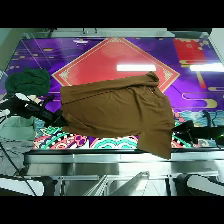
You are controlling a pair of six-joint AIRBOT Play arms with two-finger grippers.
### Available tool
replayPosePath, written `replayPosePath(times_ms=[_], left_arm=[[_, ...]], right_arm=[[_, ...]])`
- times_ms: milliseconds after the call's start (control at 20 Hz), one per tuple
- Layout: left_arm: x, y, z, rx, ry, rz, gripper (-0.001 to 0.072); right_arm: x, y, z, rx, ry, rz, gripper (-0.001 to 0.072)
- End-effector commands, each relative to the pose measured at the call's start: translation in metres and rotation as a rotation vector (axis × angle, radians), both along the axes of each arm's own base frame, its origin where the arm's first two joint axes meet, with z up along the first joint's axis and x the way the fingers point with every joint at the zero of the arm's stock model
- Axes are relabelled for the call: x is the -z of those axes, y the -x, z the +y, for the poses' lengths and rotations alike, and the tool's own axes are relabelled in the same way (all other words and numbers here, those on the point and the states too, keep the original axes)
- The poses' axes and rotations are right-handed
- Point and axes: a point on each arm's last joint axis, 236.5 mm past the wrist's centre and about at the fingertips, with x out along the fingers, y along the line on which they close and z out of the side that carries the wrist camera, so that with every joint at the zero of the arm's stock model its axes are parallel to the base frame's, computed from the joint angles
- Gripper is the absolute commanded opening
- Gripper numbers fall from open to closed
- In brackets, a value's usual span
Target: Fold the shirts.
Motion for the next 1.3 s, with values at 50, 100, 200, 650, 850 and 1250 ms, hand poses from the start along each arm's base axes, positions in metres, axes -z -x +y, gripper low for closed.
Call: replayPosePath(times_ms=[50,100,200,650,850,1250], left_arm=[[-0.002,0.001,-0.001,0.002,0.007,0.003,0.0025],[-0.002,0.001,-0.002,0.004,0.009,0.005,0.0025],[-0.004,0.004,-0.003,0.011,0.017,0.017,0.0025],[-0.054,0.011,-0.017,0.097,0.157,0.019,0.0025],[-0.124,-0.061,-0.026,0.016,0.272,-0.282,0.0025],[-0.081,-0.125,0.024,-0.170,0.239,-0.211,0.0024]], right_arm=[[0.017,0.003,0.029,-0.123,-0.053,-0.015,0.0484],[0.019,0.005,0.039,-0.160,-0.067,-0.008,0.0484],[0.018,0.009,0.051,-0.213,-0.077,-0.006,0.0430],[-0.083,-0.058,0.051,-0.152,-0.168,-0.297,0.0016],[-0.122,-0.122,0.053,-0.137,-0.094,-0.465,0.0016],[-0.079,-0.276,0.046,-0.121,0.049,-0.546,0.0015]])
